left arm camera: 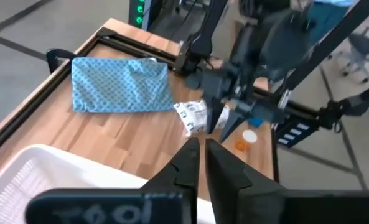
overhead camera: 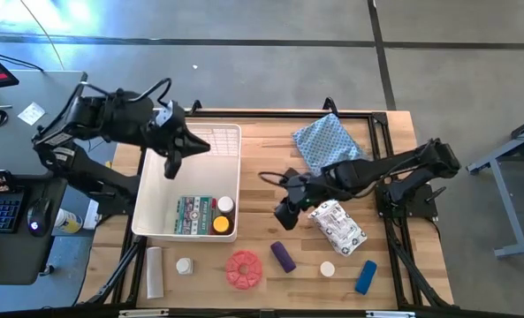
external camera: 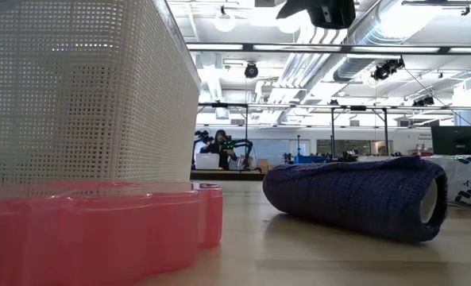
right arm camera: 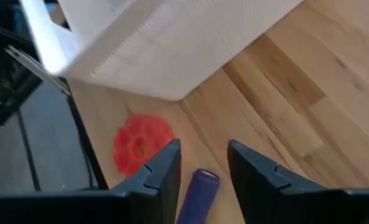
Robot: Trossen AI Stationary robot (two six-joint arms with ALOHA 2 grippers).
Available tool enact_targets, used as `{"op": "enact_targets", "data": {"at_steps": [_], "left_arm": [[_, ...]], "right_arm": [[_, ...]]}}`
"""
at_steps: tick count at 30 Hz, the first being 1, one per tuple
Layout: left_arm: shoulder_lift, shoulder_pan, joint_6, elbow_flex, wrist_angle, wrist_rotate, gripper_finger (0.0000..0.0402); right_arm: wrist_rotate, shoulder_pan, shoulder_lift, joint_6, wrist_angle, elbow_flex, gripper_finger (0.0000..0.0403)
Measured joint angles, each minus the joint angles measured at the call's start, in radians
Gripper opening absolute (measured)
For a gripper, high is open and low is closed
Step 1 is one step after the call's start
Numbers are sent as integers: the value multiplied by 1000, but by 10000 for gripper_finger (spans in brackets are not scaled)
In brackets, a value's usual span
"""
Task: Pick & place medical supplies in basket/bin
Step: Put the violet rolled gauze into the white bin
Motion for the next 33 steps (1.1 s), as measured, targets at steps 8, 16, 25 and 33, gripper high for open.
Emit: {"op": "enact_targets", "data": {"at_steps": [8,16,25,33], "left_arm": [[2,-110,-101,1,43,-54,40],[13,-191,-156,2,40,-61,45],[31,-233,-175,2,38,-96,46],[42,-233,-201,2,38,-99,46]], "right_arm": [[-87,17,119,47,100,0,218],[-111,48,218,131,59,0,293],[-113,126,299,201,22,0,292],[-152,171,386,222,21,0,267]]}}
